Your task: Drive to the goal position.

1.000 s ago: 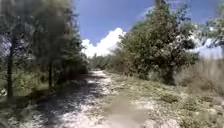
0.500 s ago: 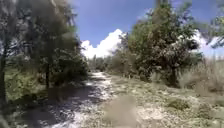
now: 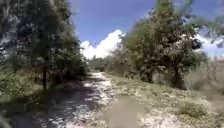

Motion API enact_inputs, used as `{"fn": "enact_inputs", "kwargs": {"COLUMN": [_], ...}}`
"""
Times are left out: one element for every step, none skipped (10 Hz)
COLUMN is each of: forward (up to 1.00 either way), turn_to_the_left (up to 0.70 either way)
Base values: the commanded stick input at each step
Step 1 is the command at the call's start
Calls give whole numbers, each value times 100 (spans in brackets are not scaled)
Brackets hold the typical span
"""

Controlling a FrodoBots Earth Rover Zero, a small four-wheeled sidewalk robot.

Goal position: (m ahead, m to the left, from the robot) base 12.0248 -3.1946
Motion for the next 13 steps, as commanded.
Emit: {"fn": "enact_inputs", "kwargs": {"forward": [50, 50, 50, 50, 50, 50, 50, 50, 50, 50, 50, 50, 50], "turn_to_the_left": [0, 0, 0, 0, 0, 0, 0, 0, 0, 0, 0, 0, 0]}}
